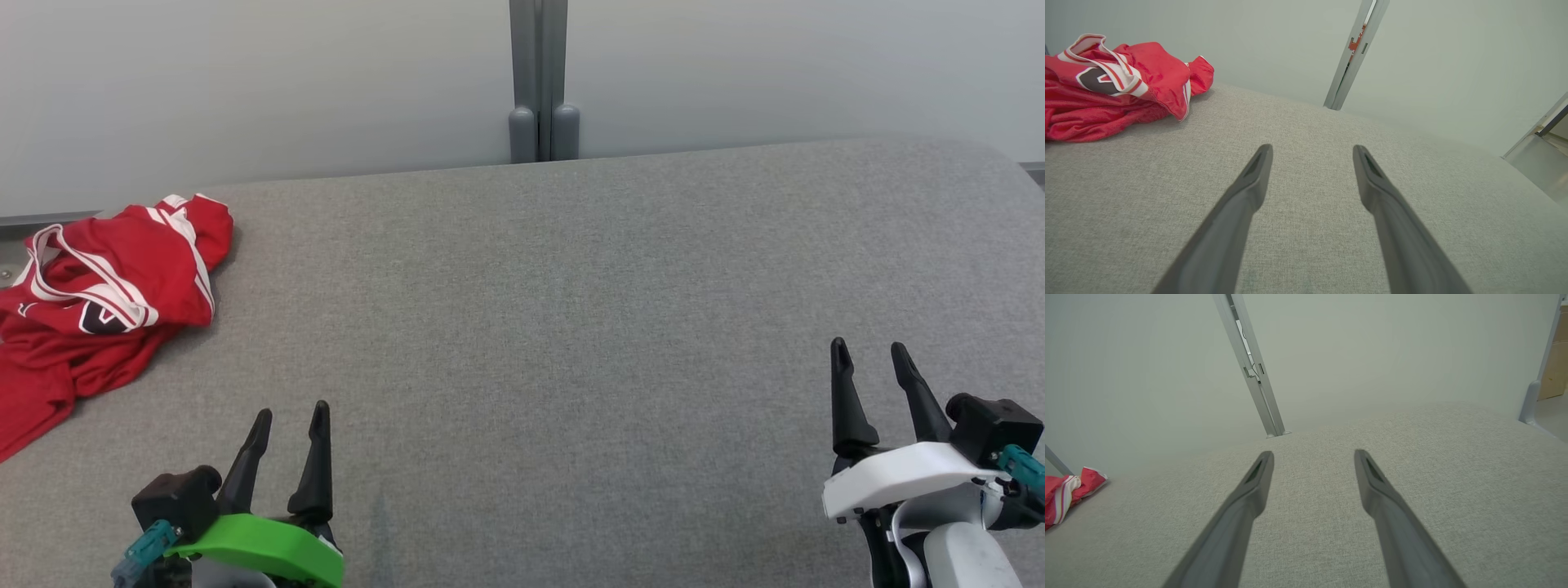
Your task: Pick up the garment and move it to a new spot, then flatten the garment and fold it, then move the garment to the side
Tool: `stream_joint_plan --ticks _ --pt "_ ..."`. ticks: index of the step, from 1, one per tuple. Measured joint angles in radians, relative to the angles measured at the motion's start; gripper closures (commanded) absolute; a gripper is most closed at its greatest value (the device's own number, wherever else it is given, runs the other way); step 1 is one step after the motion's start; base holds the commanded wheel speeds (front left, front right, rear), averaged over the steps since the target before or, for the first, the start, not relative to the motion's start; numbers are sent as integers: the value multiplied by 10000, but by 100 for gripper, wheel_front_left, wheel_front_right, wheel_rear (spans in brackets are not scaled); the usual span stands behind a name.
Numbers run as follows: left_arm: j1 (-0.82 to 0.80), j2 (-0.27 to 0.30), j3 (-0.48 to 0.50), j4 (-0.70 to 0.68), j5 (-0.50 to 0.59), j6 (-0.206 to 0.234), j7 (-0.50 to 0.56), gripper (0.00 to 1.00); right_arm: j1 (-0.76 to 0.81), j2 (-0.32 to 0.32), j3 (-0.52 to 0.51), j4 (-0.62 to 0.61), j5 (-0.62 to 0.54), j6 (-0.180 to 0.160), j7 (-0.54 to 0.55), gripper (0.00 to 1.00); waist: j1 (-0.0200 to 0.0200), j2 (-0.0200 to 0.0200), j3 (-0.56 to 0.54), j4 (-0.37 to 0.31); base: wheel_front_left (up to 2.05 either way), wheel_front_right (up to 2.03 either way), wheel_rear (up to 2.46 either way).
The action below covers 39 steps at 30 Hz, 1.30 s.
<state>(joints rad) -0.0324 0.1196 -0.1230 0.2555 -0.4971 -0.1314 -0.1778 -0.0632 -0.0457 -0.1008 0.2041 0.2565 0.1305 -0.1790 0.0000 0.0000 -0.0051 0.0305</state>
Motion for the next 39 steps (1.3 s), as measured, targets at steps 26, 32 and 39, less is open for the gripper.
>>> stream_joint_plan --ticks 26,32,39 --pt "3 150 213 635 1524 0 -560 0 127 -15 -276 295 -1490 0 -533 0 0 0 -78 145 0 0 0" --pt "10 150 219 690 1927 0 -669 0 182 -19 -301 447 -1730 0 -654 0 0 0 -86 166 0 0 0" --pt "12 140 299 798 2115 0 -790 0 210 -21 -343 602 -2113 2 -780 0 0 0 -76 130 0 0 0"
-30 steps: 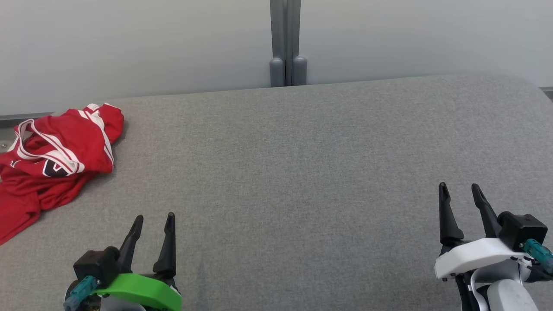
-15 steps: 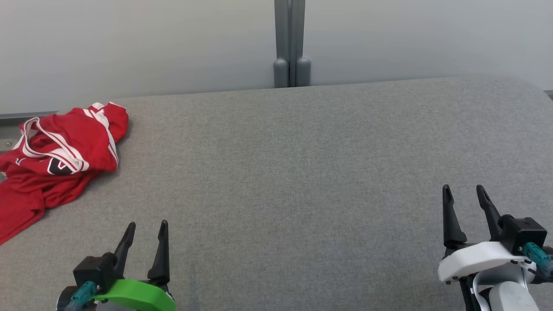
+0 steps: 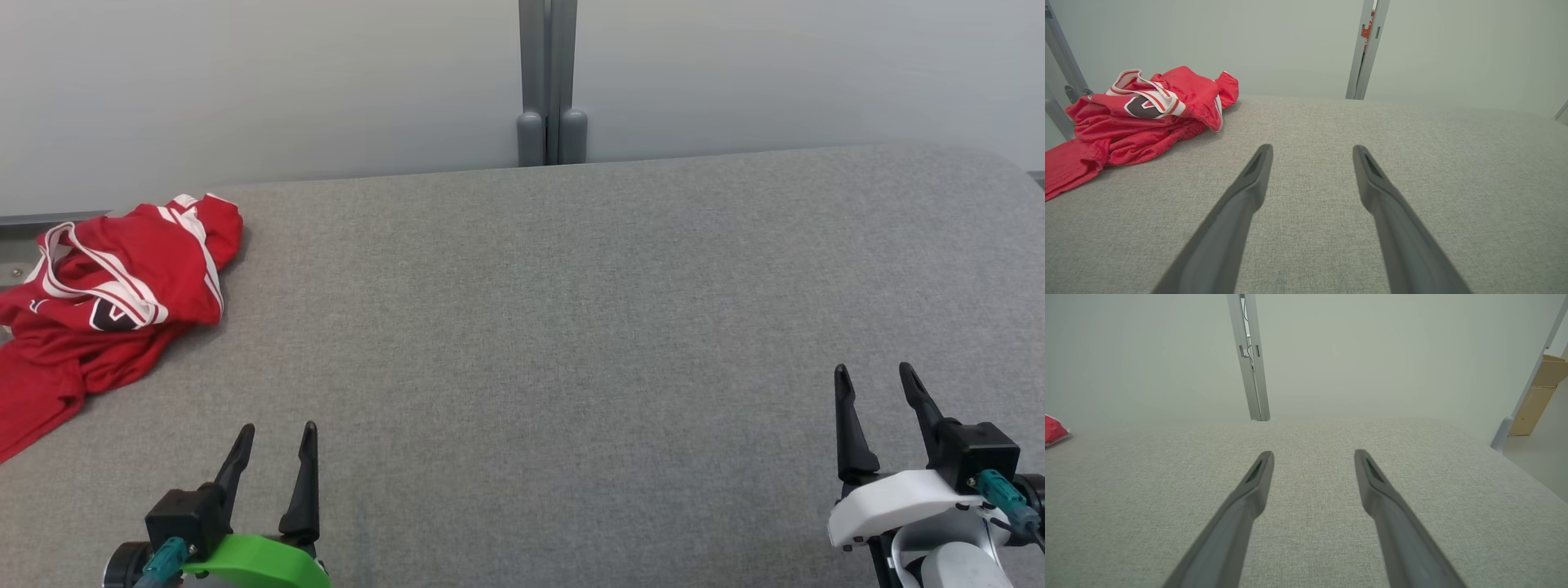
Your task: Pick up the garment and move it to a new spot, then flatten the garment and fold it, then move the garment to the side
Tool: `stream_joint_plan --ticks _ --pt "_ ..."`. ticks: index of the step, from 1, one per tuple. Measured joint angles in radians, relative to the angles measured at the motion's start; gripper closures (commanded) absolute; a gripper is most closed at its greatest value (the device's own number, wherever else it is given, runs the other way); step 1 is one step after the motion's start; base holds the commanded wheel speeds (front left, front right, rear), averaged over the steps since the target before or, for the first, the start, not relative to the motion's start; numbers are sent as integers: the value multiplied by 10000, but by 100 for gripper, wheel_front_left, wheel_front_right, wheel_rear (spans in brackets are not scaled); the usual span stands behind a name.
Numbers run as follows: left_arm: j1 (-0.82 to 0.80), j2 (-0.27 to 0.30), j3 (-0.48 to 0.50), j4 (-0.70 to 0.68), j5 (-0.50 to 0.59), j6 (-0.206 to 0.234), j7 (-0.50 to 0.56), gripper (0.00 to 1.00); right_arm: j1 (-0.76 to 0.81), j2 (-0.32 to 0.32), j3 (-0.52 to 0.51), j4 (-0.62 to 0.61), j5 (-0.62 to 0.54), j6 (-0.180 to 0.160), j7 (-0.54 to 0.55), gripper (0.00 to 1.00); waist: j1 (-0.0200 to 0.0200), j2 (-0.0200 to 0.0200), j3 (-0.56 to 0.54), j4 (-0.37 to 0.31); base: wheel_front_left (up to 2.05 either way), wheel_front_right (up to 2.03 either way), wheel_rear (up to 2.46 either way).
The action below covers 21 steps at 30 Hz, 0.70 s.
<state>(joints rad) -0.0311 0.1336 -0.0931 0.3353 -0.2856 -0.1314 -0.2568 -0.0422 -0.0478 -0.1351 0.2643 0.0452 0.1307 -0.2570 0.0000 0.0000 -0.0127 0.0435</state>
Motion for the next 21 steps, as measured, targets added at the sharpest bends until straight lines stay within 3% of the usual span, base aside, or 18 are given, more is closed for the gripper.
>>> stream_joint_plan --ticks 13,21 --pt "-15 -2 25 144 75 0 -59 0 18 0 -111 58 -180 0 -56 0 0 0 -3 -55 0 0 0" --pt "-147 -6 -182 272 81 0 -73 0 205 -12 -267 19 -180 0 -58 0 0 0 -27 568 0 0 0"
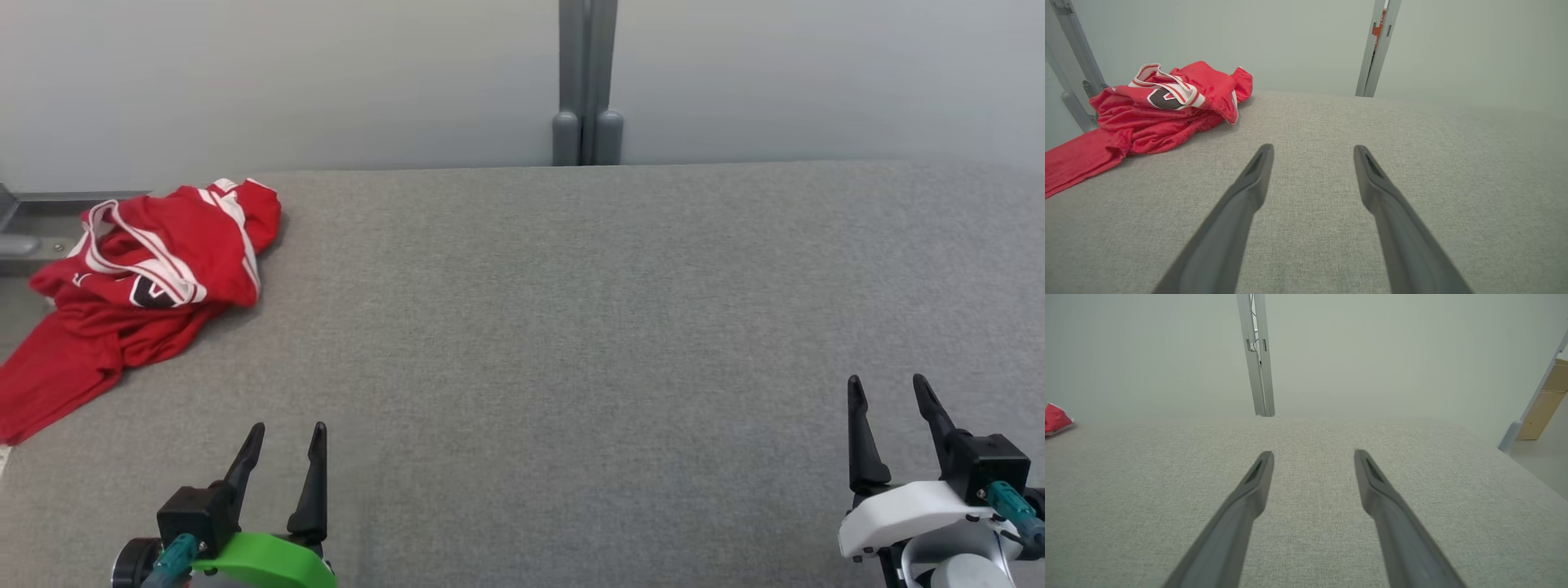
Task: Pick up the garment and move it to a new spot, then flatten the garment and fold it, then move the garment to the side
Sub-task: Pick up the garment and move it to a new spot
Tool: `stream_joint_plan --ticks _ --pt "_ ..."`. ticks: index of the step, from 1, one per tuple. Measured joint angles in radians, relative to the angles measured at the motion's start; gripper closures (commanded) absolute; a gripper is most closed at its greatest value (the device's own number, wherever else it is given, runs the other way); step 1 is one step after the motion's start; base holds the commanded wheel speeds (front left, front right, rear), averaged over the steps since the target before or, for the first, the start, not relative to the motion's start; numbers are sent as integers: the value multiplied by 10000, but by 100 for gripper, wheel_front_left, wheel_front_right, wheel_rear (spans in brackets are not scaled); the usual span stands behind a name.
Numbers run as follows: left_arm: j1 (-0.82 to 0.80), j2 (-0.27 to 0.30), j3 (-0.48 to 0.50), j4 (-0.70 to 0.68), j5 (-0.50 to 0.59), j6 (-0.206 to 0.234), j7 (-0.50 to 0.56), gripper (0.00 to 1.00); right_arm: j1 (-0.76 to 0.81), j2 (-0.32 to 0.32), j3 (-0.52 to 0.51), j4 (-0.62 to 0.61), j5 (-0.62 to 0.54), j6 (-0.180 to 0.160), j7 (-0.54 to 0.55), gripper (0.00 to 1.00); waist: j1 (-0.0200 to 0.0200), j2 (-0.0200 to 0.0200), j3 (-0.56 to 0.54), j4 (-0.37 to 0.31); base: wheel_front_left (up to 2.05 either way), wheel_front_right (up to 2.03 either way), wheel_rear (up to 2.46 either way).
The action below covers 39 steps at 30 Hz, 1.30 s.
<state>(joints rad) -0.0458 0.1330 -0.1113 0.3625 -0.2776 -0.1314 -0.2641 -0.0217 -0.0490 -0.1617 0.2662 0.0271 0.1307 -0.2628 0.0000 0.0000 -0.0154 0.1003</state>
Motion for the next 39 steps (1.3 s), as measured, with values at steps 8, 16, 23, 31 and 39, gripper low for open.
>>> stream_joint_plan --ticks 8,16,23,31,39 --pt "159 15 65 105 56 0 0 0 163 2 217 105 77 0 0 0 0 0 -121 1516 0 0 0" --pt "482 86 648 82 69 0 0 0 -276 10 1007 355 324 6 0 0 0 0 -224 3151 0 0 0" --pt "549 -46 529 6 98 0 0 0 -413 17 1137 422 359 6 0 0 0 0 -167 3900 0 0 0" --pt "-1115 8 -176 107 -533 0 -2 0 -1067 19 1179 17 -372 6 0 0 0 0 296 3923 0 0 0" --pt "-4980 757 -1950 1676 -2918 0 138 0 -2723 29 1352 -548 -1218 6 0 0 0 0 1701 3730 0 0 0"
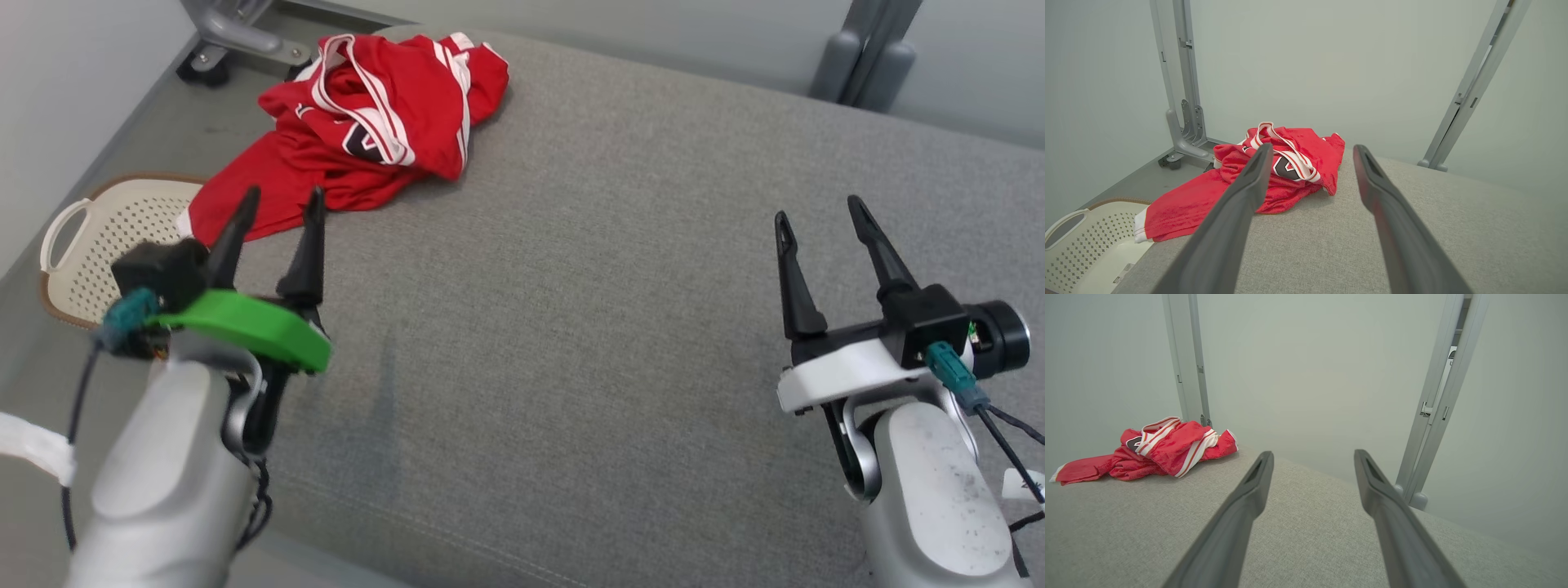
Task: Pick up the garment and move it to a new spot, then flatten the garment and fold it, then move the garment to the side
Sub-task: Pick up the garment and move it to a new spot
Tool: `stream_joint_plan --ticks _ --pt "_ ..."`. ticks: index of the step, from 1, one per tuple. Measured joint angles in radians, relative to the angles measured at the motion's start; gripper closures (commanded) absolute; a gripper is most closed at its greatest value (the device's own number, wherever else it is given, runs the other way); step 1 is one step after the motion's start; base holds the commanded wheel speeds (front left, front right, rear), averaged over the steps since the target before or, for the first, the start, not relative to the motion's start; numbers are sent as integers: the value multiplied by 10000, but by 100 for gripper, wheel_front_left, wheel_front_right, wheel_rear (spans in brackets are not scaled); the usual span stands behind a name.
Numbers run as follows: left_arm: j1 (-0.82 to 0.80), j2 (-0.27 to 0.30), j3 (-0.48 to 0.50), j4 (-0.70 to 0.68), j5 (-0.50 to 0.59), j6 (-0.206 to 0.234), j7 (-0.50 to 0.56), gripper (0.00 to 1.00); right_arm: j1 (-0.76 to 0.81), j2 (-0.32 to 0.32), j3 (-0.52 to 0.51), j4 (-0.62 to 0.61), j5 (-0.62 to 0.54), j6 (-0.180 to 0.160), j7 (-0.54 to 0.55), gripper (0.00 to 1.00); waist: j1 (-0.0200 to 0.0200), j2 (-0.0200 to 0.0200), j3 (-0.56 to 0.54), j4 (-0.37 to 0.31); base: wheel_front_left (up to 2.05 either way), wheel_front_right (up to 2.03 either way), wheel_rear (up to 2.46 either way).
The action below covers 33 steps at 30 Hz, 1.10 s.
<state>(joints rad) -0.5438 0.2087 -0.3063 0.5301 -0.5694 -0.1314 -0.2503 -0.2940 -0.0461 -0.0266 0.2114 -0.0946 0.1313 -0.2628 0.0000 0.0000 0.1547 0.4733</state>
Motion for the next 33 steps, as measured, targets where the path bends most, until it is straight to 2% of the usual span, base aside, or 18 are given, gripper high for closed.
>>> stream_joint_plan --ticks 4,8,11,16,22,23,24,33 --pt "-1870 959 -993 625 -986 0 176 0 -480 -13 140 -247 -190 0 0 0 0 0 928 -288 0 0 0" --pt "-2976 1559 -1977 1154 -1990 0 581 0 -661 -15 290 -418 -324 0 0 0 1 0 1937 -790 0 0 0" --pt "-3639 1873 -2359 1526 -2796 0 821 0 -774 -19 280 -552 -345 0 0 0 2 0 2652 -1260 0 0 0" --pt "-4391 2360 -2633 2855 -3208 -2 834 0 -805 -33 343 -656 -372 0 0 0 1 0 3485 -2093 0 0 0" --pt "-4799 2533 -2759 4282 -3626 -2 1060 0 -876 -33 424 -765 -290 0 0 0 1 0 4089 -2973 0 0 0" --pt "-4817 2533 -2809 4326 -3741 0 1145 37 -900 -31 428 -773 -245 0 -2 0 0 0 4163 -3102 0 0 0" --pt "-4817 2533 -2895 4383 -3839 0 1220 98 -909 -15 431 -771 -217 0 -2 0 0 0 4220 -3218 0 0 0" --pt "-4821 2757 -3492 4642 -3850 0 642 100 -576 -27 309 -518 222 0 -19 0 1 0 3917 -3642 0 0 0"
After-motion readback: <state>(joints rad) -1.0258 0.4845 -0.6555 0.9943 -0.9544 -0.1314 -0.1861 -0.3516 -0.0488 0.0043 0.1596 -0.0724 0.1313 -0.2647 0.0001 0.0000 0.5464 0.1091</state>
